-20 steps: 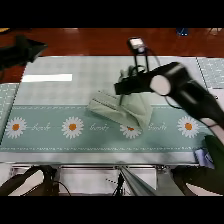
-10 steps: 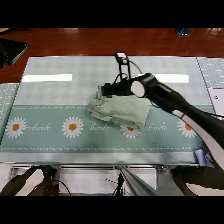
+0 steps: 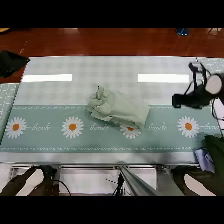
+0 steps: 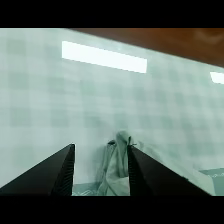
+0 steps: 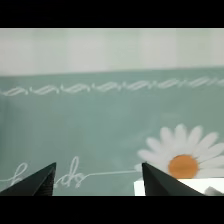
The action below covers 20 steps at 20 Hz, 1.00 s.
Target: Fold the shirts.
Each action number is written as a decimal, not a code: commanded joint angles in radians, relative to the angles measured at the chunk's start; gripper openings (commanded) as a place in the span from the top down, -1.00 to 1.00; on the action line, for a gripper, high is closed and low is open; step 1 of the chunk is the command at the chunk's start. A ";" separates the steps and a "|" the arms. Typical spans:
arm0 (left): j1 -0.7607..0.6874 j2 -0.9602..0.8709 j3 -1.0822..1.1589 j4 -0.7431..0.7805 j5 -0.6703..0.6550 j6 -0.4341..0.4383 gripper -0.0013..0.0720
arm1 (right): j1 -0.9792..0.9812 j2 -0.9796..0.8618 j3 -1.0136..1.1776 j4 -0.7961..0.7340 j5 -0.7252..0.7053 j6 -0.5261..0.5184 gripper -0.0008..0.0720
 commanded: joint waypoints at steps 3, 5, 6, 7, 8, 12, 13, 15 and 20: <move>0.000 0.001 0.000 0.109 -0.047 -0.057 -0.17 | -0.142 0.058 -0.409 0.803 -0.294 -0.248 -0.68; -0.002 0.000 0.000 0.109 -0.051 -0.058 -0.17 | -0.142 0.058 -0.469 0.928 -0.375 -0.325 -0.68; -0.002 -0.001 0.000 0.110 -0.051 -0.057 -0.17 | -0.142 0.058 -0.483 0.928 -0.400 -0.325 -0.68; -0.002 -0.003 -0.001 0.110 -0.054 -0.057 -0.17 | -0.142 0.058 -0.493 0.937 -0.423 -0.325 -0.68; -0.002 -0.003 -0.007 0.109 -0.053 -0.057 -0.17 | -0.135 0.058 -0.499 0.955 -0.439 -0.325 -0.68; -0.002 -0.003 -0.051 0.109 -0.053 -0.057 -0.17 | 0.024 0.032 -0.499 1.033 -0.590 -0.325 -0.68; -0.002 -0.003 -0.059 0.109 -0.054 -0.057 -0.17 | 0.068 0.009 -0.499 1.059 -0.627 -0.321 -0.68; -0.002 -0.003 -0.063 0.109 -0.054 -0.057 -0.17 | 0.147 -0.046 -0.498 1.137 -0.694 -0.303 -0.68; -0.002 -0.003 -0.063 0.109 -0.053 -0.057 -0.17 | 0.298 -0.134 -0.488 1.302 -0.770 -0.327 0.81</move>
